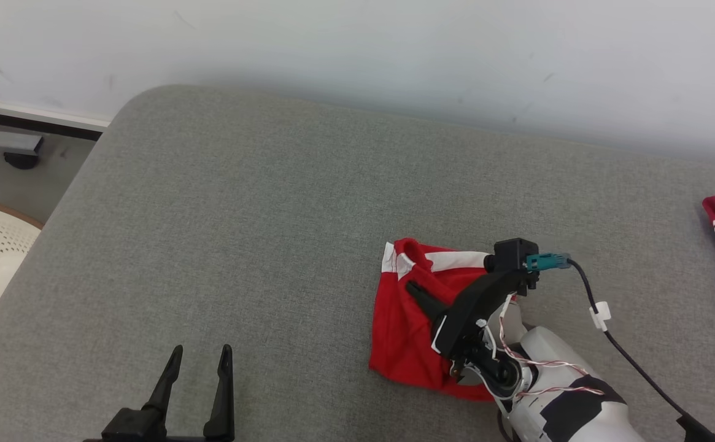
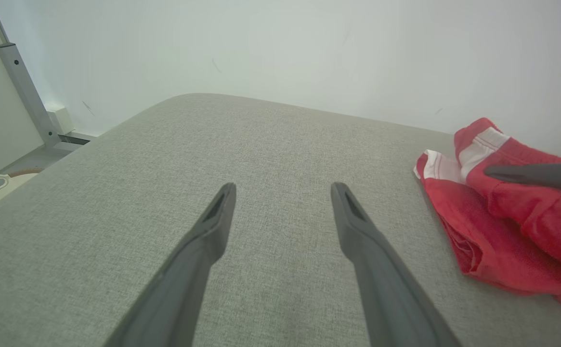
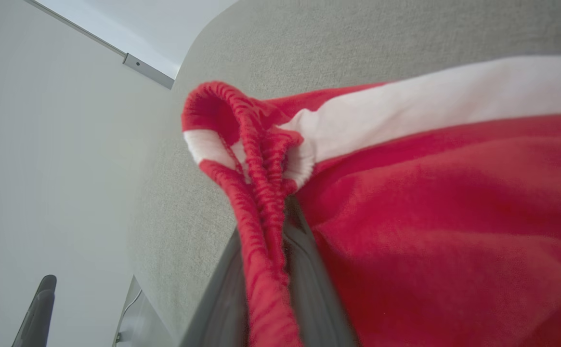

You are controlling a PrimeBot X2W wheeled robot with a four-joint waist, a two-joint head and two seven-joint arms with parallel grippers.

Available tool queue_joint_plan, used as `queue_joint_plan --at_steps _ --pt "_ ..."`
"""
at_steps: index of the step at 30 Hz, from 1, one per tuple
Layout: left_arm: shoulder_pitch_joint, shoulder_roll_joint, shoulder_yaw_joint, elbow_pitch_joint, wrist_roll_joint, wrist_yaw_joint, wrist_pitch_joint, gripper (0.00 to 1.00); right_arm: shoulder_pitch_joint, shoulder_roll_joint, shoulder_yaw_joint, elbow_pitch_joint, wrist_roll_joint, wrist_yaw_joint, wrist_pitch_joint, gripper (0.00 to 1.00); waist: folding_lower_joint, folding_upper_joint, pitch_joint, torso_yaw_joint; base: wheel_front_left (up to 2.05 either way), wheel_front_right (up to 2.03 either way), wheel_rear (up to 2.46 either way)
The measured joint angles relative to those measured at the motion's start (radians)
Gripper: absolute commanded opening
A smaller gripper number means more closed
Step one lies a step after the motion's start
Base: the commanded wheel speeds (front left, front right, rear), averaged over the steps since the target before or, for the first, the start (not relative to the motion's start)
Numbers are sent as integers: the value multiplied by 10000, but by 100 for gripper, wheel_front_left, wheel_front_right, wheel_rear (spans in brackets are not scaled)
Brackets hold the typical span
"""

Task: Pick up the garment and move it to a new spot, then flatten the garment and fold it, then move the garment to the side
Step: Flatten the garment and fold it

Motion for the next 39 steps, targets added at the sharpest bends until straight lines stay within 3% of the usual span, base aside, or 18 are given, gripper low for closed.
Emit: queue_joint_plan --at_steps 1,2,3,4,14,22,27,32,39 --pt "-2 2 -8 15 -25 2 0 100 -50 2 140 65 17 0 -75 0 0 0 18 31 0 0 0" --pt "-3 2 -8 35 -36 6 0 100 -78 13 272 138 67 0 -153 29 0 0 32 58 0 0 0" --pt "-6 2 -8 46 -36 17 0 100 -99 19 405 228 69 0 -293 76 0 0 39 78 0 0 0" --pt "-10 2 -8 63 -38 19 0 100 -148 19 520 320 59 0 -445 100 0 0 37 90 0 0 0" --pt "95 2 407 82 59 161 0 100 -416 -188 1060 136 -268 0 -2140 100 0 -1 -270 -116 0 0 0" --pt "502 4 903 -186 337 167 0 100 97 -1419 905 -711 -945 0 -4403 100 0 -1 -529 -619 0 0 0" --pt "665 4 1039 -353 644 163 0 100 854 -1964 570 -1434 -1469 0 -5233 100 -1 -1 -610 -906 0 0 0" --pt "686 -2 1124 -451 786 157 0 100 2159 -2171 -744 -2934 -2828 0 -5342 100 -1 0 -687 -1162 0 0 0" --pt "850 -2 1139 -527 938 136 0 100 4483 -1271 -2548 -5319 -5306 0 -5344 100 -1 -1 -778 -1510 0 0 0"
